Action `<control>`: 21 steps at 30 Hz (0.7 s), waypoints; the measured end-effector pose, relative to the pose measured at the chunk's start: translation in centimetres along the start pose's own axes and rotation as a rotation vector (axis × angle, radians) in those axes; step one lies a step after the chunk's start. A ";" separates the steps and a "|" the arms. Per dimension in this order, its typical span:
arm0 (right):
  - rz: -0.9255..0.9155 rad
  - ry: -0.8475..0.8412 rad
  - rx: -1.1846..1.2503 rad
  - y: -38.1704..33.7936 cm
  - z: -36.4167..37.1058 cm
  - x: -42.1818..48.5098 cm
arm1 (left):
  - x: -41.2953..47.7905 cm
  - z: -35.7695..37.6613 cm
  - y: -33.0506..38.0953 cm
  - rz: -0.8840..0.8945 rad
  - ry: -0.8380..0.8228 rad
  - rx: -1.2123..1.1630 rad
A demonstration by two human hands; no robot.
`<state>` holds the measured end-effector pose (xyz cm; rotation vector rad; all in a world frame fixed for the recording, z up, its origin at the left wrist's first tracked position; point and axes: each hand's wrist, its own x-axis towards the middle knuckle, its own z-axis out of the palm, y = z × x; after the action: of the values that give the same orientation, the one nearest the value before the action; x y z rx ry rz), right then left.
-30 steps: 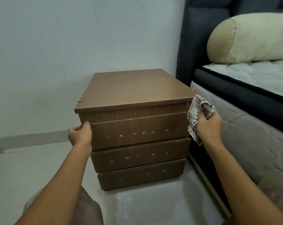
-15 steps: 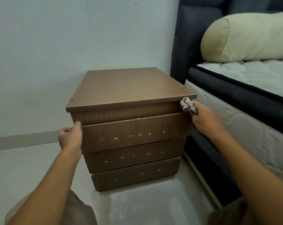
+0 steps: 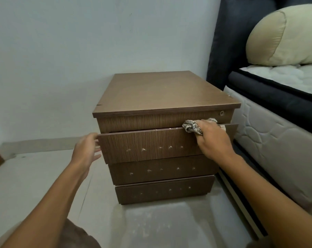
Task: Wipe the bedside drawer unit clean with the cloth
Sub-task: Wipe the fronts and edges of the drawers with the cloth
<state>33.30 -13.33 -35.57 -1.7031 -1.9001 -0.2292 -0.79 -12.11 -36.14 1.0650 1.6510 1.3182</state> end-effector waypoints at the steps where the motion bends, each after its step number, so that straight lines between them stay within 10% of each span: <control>1: -0.019 0.001 0.005 -0.7 0.4 0.1 | 0.2 -0.4 0.2 -0.005 -0.024 0.032; 21: -0.262 0.035 0.249 -19.7 7.9 1.2 | 4.2 -6.0 0.6 -0.155 -0.446 -0.086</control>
<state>12.08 -11.85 -36.69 -1.2814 -2.0295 -0.1153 -7.75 -10.20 -34.68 1.0641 1.3016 0.9578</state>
